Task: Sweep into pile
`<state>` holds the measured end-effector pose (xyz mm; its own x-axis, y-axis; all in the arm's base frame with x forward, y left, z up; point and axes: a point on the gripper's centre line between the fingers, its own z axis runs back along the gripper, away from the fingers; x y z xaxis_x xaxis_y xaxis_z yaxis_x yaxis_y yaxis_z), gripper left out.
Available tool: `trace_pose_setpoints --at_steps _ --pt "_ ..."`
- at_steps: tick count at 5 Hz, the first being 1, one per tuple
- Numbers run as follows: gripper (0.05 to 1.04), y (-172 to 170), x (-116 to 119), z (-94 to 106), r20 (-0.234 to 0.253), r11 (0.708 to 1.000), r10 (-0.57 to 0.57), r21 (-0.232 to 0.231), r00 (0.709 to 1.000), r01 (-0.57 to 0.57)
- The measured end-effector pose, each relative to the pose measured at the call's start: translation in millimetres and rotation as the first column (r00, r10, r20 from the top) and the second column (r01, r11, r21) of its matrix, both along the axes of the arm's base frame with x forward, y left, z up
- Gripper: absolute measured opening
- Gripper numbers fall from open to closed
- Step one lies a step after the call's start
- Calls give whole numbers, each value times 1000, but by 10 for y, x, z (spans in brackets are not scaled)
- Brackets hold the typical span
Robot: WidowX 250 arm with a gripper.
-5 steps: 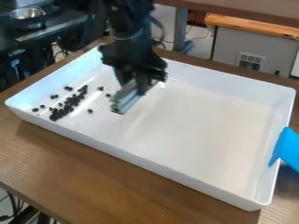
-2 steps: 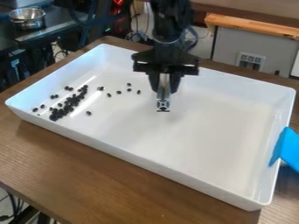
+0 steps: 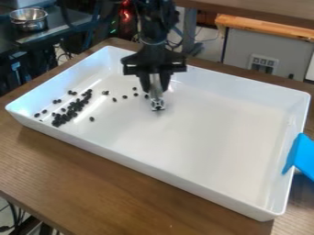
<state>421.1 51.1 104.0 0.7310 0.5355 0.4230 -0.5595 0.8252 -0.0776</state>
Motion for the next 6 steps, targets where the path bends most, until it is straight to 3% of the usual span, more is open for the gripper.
trace_pose_setpoints --at_steps 2,4,5,6 --pt "370 361 -130 -58 3 996 67 -51 998 -67" --pt "370 821 -604 -63 13 993 109 -37 994 -109" --pt "370 896 -723 164 48 983 145 -122 988 -139" --pt "370 618 -617 385 123 977 140 -179 983 -117"
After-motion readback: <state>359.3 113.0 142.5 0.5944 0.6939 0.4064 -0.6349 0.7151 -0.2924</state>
